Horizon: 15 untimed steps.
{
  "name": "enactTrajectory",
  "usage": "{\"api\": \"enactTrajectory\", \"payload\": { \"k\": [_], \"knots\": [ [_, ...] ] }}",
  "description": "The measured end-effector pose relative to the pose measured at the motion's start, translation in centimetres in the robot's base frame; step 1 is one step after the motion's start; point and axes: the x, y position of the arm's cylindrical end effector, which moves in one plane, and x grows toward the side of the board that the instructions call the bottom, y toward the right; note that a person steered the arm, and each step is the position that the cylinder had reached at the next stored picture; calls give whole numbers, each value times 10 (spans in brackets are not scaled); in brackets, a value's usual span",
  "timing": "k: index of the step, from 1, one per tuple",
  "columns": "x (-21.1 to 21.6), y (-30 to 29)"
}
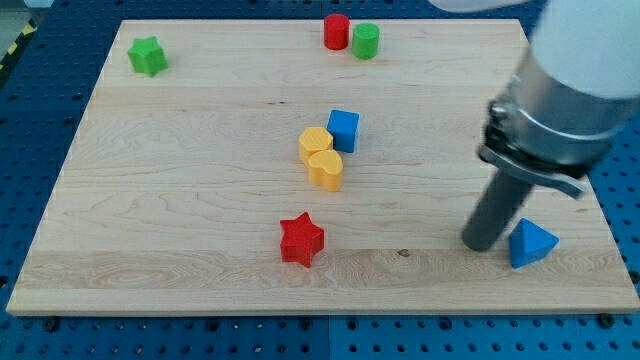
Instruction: Separate the blue cube from the yellow hexagon
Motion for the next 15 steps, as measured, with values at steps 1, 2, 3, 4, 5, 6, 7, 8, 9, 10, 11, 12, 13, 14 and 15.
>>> {"api": "enactTrajectory", "payload": {
  "k": [1, 2, 3, 4, 5, 6, 7, 8, 9, 10, 11, 12, 13, 14, 15],
  "knots": [
    [-6, -8],
    [-6, -8],
    [-28, -12],
    [-34, -13],
    [-34, -14],
    [-34, -14],
    [-54, -26],
    [-89, -42],
    [-106, -50],
    [-135, -63],
    [-135, -81],
    [-135, -99],
    [-135, -116],
    [-135, -133],
    [-135, -150]
  ]
}}
